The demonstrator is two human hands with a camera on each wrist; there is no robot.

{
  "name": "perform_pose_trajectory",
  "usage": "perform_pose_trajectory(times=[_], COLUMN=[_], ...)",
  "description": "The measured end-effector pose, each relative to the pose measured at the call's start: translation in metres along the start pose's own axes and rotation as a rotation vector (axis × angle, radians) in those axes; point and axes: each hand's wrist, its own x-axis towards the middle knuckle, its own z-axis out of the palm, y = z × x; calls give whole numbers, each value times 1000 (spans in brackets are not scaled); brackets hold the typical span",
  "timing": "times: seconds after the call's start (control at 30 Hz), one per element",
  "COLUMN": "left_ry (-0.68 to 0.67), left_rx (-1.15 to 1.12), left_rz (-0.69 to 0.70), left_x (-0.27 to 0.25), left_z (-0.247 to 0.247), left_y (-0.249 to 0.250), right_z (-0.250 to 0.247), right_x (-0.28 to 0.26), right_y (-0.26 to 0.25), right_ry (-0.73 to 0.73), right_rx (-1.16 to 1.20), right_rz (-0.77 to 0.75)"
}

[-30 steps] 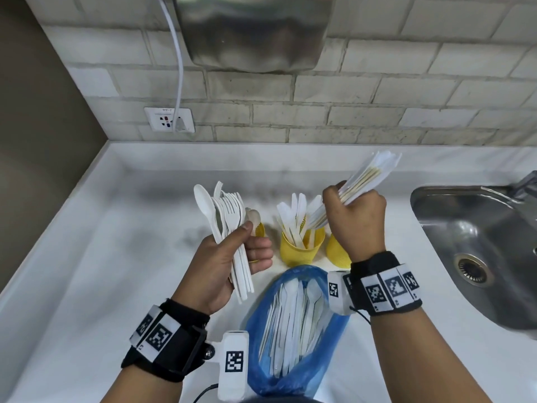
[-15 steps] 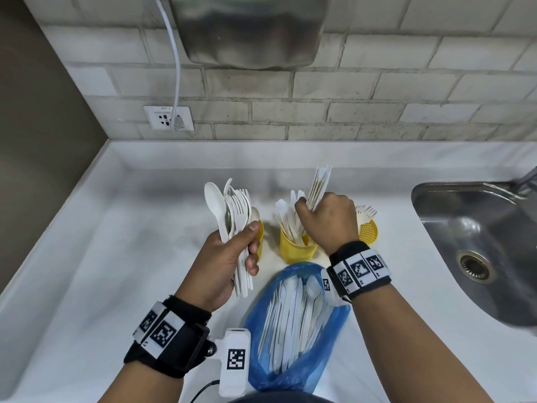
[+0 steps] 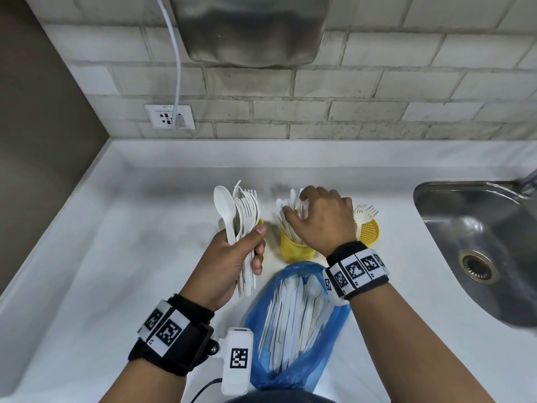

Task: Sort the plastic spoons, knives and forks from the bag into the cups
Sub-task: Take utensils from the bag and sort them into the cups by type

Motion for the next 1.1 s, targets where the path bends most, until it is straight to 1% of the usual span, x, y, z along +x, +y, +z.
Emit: perform_pose_trajectory(times=[0.07,0.17,0.23,0.37,0.43,0.53,0.6,0.67,0.73,0.83,0.87,0.9,1.0,1.03,1.1], left_ry=[-7,-9,-8,-12,-22,-38,-62,-87,-90,-85,-87,-93,-135,-155,-198], left_rx=[24,40,60,102,133,166,170,159,199,240,231,223,251,260,267], left_rz=[12,20,24,42,60,93,126,178,242,292,302,308,312,312,310], left_x=[0,0,0,-1,-2,-5,-7,-9,-9,-10,-10,-10,-11,-12,-13], left_z=[0,2,2,2,1,2,3,5,5,5,6,6,5,5,4], left_y=[-1,-2,-3,-2,-2,0,2,5,7,4,4,4,2,2,2], right_z=[2,0,0,7,9,7,0,-9,-23,-39,-44,-50,-62,-65,-68], right_x=[2,5,7,11,11,12,10,6,0,-13,-17,-20,-27,-28,-30], right_y=[1,-1,-2,-2,-1,-3,-5,-10,-16,-24,-26,-28,-31,-31,-32], right_ry=[71,97,53,-180,-253,-257,-203,-109,-15,64,51,2,-238,-281,-309], right_rx=[56,88,56,-18,-43,-25,27,159,369,656,744,833,1072,1118,1162], right_rz=[-32,-102,-138,-163,-172,-167,-162,-162,-156,-192,-212,-223,-245,-267,-320])
